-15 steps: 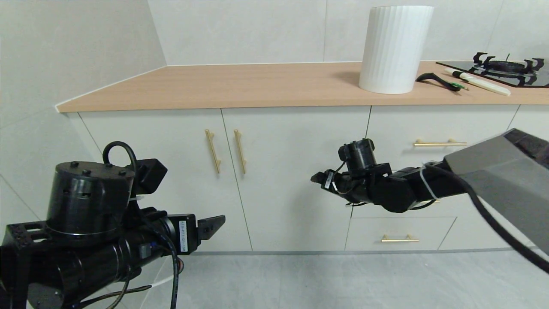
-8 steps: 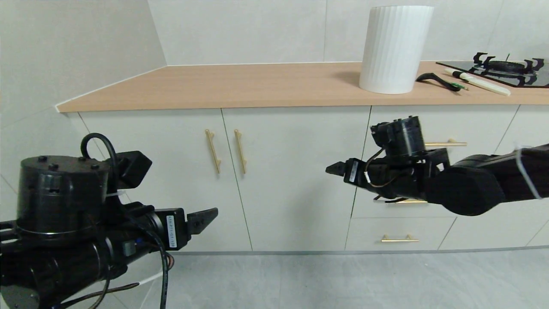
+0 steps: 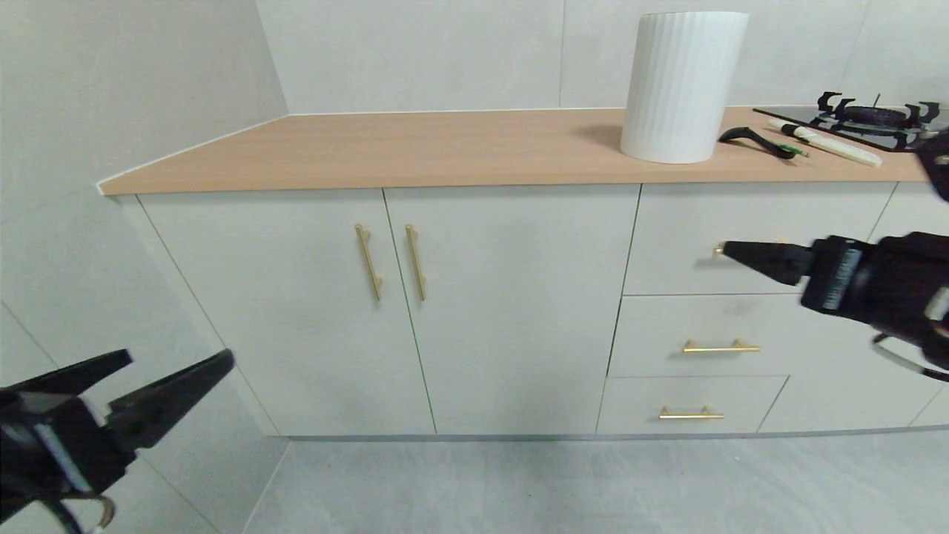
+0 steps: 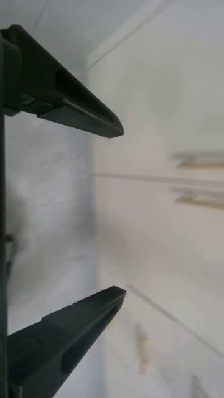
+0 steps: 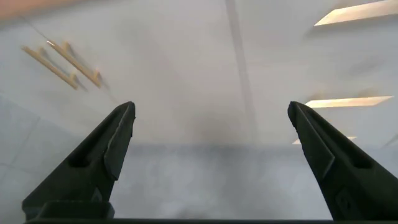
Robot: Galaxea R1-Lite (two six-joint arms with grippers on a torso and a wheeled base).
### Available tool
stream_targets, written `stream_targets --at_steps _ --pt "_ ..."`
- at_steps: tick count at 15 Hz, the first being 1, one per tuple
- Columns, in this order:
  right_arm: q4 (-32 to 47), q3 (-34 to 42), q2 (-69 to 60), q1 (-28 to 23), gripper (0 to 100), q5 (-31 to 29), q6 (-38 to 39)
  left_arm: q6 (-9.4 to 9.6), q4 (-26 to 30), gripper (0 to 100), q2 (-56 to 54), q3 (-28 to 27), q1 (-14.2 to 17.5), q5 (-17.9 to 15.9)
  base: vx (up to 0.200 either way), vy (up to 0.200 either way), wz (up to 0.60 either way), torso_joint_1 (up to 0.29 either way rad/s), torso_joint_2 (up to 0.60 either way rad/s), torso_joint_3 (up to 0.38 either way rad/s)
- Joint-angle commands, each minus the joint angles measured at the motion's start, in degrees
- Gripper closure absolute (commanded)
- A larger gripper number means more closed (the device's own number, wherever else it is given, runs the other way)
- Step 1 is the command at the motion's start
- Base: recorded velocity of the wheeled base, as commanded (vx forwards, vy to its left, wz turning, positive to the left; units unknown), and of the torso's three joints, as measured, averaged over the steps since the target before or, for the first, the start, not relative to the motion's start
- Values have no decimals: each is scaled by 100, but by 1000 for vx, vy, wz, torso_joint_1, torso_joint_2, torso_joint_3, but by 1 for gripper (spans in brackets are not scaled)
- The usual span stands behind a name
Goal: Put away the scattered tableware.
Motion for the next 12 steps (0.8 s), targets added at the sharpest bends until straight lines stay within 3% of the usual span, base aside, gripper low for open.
stream_targets --at_steps 1,3,5,7,10,12 --pt "-34 1327 -2929 -466 0 -254 -1251 346 65 0 -1903 475 497 -12 0 0 0 0 0 0" --pt "-17 1776 -3940 -1459 0 -52 -1849 390 548 0 -2685 475 717 -12 0 0 0 0 0 0" --pt "484 1916 -4950 -1670 0 19 -1998 619 1076 0 -3301 502 1068 -21 0 0 0 0 0 0" --pt "1548 1916 -5829 -1969 0 27 -2033 742 1357 0 -3828 537 1385 -144 0 0 0 0 0 0" --pt "2409 1925 -6576 -2241 0 1 -2033 953 1717 0 -4522 528 1684 -320 0 0 0 0 0 0" --pt "2409 1986 -6576 -2426 0 -201 -1989 900 1726 0 -4522 554 1815 -162 0 0 0 0 0 0"
